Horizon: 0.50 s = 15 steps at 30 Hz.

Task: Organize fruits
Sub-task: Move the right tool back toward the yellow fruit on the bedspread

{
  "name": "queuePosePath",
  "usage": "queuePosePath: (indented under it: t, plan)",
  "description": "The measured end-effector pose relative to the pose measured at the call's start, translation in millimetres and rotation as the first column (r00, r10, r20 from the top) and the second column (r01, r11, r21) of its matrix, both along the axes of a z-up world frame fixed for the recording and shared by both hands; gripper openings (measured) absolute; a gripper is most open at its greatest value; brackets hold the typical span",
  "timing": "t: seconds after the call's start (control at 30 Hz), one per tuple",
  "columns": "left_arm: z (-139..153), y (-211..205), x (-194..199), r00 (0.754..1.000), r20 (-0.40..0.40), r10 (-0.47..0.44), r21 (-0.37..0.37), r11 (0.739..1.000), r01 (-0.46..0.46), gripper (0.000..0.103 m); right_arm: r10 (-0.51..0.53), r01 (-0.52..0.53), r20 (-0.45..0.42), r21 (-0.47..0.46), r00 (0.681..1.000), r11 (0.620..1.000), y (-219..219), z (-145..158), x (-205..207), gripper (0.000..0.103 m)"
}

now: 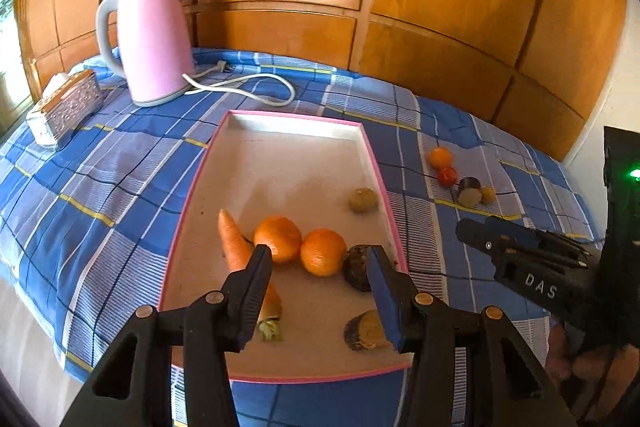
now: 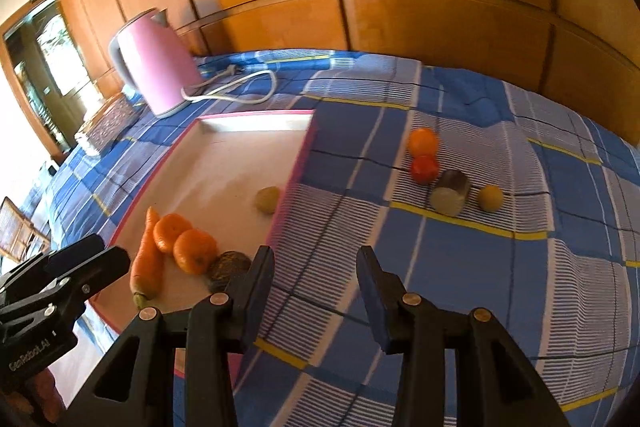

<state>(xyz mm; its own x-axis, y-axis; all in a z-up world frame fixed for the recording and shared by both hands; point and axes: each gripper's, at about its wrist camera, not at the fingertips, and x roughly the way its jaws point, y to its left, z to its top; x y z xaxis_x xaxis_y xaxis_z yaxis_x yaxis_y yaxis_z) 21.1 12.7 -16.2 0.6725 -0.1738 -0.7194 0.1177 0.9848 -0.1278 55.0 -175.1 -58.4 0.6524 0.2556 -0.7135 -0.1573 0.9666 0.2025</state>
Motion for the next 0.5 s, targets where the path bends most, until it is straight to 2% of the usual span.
queuePosePath:
  t: [0.5]
  plan:
    - [1, -39, 13, 0.996, -0.014, -0.092, 0.027, 0.995, 0.093, 0.050, -0.128, 0.128, -0.004, 0.002, 0.992, 0.992, -48, -6, 3, 0.043]
